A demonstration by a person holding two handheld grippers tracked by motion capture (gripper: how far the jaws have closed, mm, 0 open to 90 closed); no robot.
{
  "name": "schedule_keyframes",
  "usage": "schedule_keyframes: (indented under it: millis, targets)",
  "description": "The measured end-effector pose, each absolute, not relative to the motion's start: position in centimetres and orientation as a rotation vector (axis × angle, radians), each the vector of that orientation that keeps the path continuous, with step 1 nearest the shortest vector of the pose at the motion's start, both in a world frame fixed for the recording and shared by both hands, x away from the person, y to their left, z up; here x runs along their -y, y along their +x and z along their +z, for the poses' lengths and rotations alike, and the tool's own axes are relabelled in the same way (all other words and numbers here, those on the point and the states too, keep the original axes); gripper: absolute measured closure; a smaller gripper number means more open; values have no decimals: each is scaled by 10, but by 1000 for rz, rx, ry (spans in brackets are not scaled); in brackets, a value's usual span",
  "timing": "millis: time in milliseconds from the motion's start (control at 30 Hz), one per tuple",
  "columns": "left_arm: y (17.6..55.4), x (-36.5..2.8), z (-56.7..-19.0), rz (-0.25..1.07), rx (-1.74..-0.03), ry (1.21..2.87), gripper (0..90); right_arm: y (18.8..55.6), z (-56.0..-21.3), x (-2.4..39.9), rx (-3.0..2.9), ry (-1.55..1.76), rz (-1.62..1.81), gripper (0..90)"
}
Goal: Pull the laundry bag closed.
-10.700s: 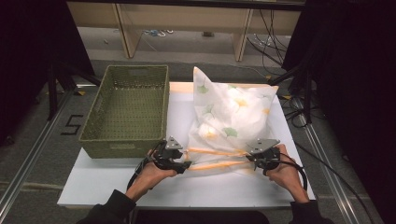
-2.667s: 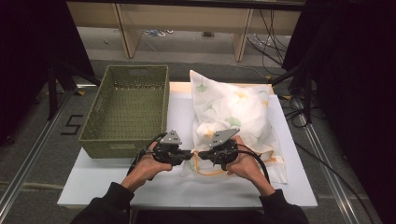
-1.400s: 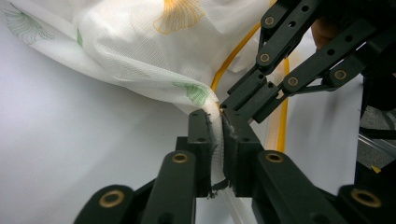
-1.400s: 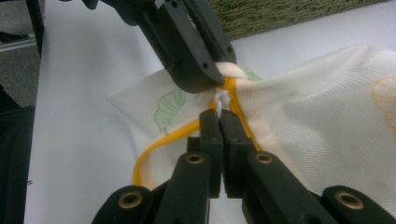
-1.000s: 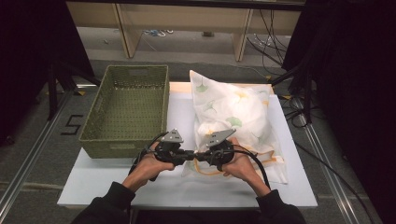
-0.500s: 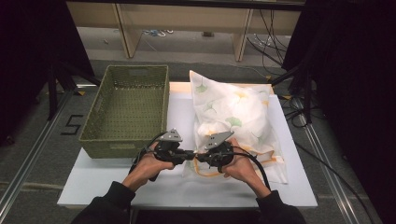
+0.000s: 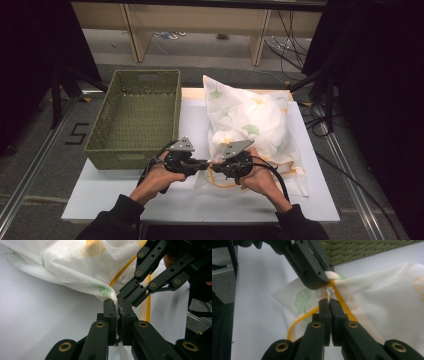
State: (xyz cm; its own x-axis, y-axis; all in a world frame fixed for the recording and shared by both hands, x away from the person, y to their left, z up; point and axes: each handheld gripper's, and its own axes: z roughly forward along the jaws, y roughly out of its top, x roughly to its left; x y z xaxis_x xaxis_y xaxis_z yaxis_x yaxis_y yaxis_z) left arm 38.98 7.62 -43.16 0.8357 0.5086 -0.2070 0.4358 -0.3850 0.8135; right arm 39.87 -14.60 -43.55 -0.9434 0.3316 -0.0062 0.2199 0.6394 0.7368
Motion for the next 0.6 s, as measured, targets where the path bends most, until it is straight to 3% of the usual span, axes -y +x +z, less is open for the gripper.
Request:
schedule_keyframes:
  millis: [600]
  targets:
    - [390, -75, -432, 66, -701, 2034, 844, 404, -437, 149, -2726, 494, 1253, 892]
